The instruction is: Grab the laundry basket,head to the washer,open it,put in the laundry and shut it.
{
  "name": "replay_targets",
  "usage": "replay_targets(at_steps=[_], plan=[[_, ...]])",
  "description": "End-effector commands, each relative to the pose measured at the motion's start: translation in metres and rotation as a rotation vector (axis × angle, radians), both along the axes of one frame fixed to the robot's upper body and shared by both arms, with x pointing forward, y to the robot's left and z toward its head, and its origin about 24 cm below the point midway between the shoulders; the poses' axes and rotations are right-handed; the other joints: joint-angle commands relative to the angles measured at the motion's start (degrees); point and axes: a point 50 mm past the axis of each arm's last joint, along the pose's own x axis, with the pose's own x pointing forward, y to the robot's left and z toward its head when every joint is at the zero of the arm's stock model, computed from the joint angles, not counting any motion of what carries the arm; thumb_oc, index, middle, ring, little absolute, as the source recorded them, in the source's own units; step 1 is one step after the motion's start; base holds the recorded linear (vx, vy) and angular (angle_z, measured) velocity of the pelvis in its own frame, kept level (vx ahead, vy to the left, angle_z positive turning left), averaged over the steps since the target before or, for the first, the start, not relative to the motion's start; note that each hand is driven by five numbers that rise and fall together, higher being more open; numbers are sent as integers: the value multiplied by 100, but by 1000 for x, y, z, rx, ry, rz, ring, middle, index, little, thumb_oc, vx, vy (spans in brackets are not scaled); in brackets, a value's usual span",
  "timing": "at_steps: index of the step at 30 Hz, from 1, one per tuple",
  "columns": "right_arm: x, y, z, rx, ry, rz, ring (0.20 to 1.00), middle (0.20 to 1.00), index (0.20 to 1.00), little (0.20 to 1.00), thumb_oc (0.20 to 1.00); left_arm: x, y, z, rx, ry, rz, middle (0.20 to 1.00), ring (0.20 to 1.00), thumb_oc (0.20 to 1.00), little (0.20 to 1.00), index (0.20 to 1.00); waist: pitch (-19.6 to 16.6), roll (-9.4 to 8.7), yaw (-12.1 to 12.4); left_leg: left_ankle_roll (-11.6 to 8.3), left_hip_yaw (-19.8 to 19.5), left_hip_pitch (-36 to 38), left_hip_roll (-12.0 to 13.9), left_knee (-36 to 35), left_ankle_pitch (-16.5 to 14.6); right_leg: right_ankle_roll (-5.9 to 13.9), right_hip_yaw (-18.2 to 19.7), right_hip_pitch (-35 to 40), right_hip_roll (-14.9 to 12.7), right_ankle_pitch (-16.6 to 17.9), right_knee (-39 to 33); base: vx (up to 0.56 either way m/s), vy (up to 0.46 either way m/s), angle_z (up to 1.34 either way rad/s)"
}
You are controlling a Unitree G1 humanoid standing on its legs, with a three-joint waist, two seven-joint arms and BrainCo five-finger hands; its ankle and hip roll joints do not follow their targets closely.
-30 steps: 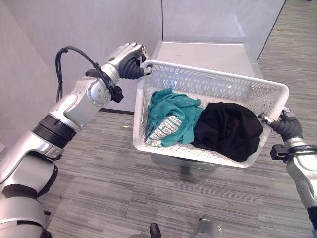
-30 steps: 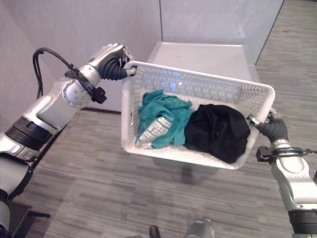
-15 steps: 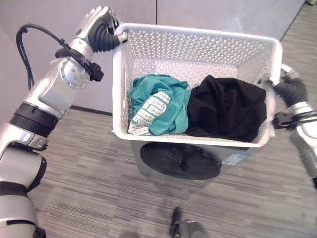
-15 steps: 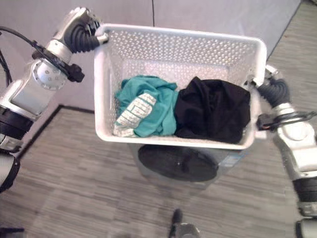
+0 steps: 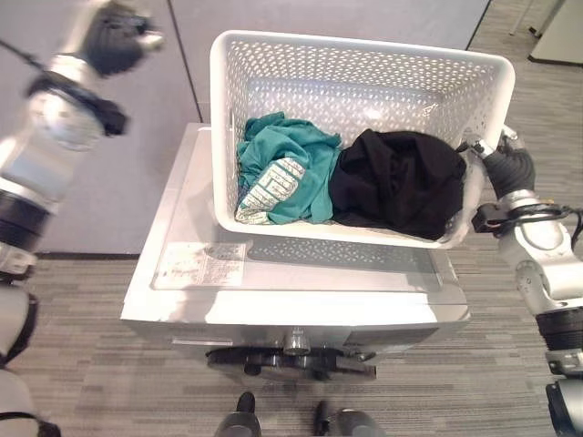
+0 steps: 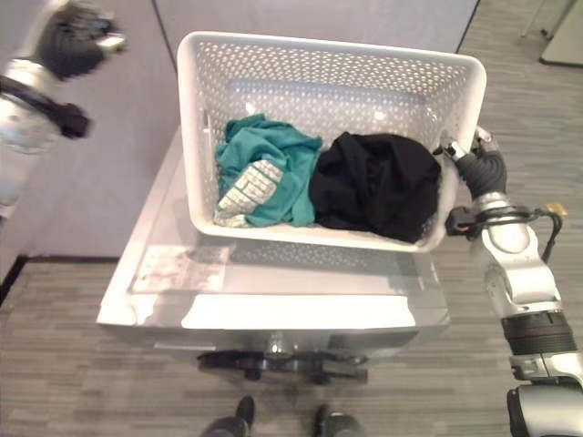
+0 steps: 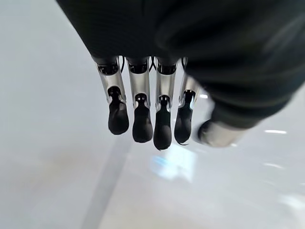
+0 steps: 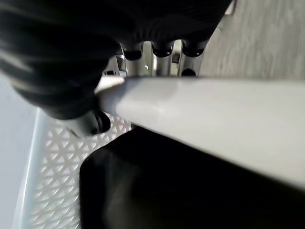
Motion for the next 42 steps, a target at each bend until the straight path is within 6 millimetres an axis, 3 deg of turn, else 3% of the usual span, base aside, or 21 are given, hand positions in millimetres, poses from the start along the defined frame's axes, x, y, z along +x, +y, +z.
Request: replay_targets(at_steps=[1, 8, 16, 20, 27, 29, 37, 38, 39, 40, 42], plan=[[-11, -28, -3, -89, 71, -62, 200, 200, 200, 200, 200, -16, 10, 37, -30, -140, 20, 200, 200, 200, 200, 200, -496, 179, 133, 221, 197, -380, 238, -147, 45, -7, 29, 228, 48, -922, 3, 88, 96, -6], [-5, -18, -15, -140, 175, 24, 200, 200, 200, 200, 200, -8, 0, 43, 49, -70, 21, 200, 200, 200, 200, 200, -605, 98, 208, 339, 337, -179, 185, -277, -126, 154, 11, 282, -86, -835, -112, 55, 56, -9], [-16, -16, -23, -248, 292, 120, 200, 200, 200, 200, 200, 0, -18, 39, 142, 17, -6, 200, 200, 200, 200, 200, -591, -36, 300, 373, 300, -183, 165, -360, -159, 241, -129, 296, -134, -752, -231, 1, 5, 3], [-30, -11, -29, -294, 349, 210, 200, 200, 200, 200, 200, 3, -31, 21, 208, 89, -58, 200, 200, 200, 200, 200, -518, -143, 360, 367, 261, -284, 174, -367, -153, 277, -271, 277, -151, -692, -304, -12, -9, 9], [-45, -20, -27, -349, 404, 218, 200, 200, 200, 200, 200, 5, -40, -6, 228, 167, -120, 200, 200, 200, 200, 200, -446, -174, 334, 348, 191, -373, 178, -437, -118, 294, -366, 200, -164, -671, -323, -9, -5, 7], [-50, -20, -28, -367, 428, 239, 200, 200, 200, 200, 200, 1, -44, -23, 233, 226, -168, 200, 200, 200, 200, 200, -391, -198, 340, 352, 180, -386, 184, -466, -109, 290, -375, 165, -172, -677, -292, -4, 1, 11], [-46, -15, -37, -374, 500, 275, 200, 200, 200, 200, 200, -8, -46, -47, 213, 342, -251, 200, 200, 200, 200, 200, -325, -185, 372, 340, 188, -447, 187, -488, -105, 309, -450, 123, -180, -621, -343, 0, 0, 0], [-44, -14, -37, -378, 513, 280, 404, 404, 404, 404, 404, -8, -47, -48, 208, 351, -260, 200, 200, 200, 200, 200, -320, -179, 389, 337, 192, -454, 195, -496, -97, 315, -466, 115, -185, -617, -346, 0, 0, 0], [-40, -12, -33, -385, 511, 284, 909, 909, 909, 909, 909, -7, -48, -49, 197, 355, -266, 467, 467, 467, 467, 467, -314, -184, 398, 335, 195, -453, 199, -512, -93, 325, -468, 104, -189, -604, -347, 0, 0, 0], [-32, -10, -24, -399, 511, 298, 1000, 1000, 1000, 1000, 1000, -5, -50, -50, 174, 376, -287, 1000, 1000, 1000, 1000, 1000, -320, -193, 436, 336, 217, -429, 208, -560, -81, 344, -484, 99, -199, -584, -352, 0, 0, 0], [-22, -6, -11, -409, 487, 309, 1000, 1000, 1000, 1000, 1000, -4, -52, -48, 164, 368, -296, 1000, 1000, 1000, 1000, 1000, -343, -214, 459, 335, 253, -385, 218, -604, -73, 359, -487, 99, -207, -568, -353, 0, 0, 0]])
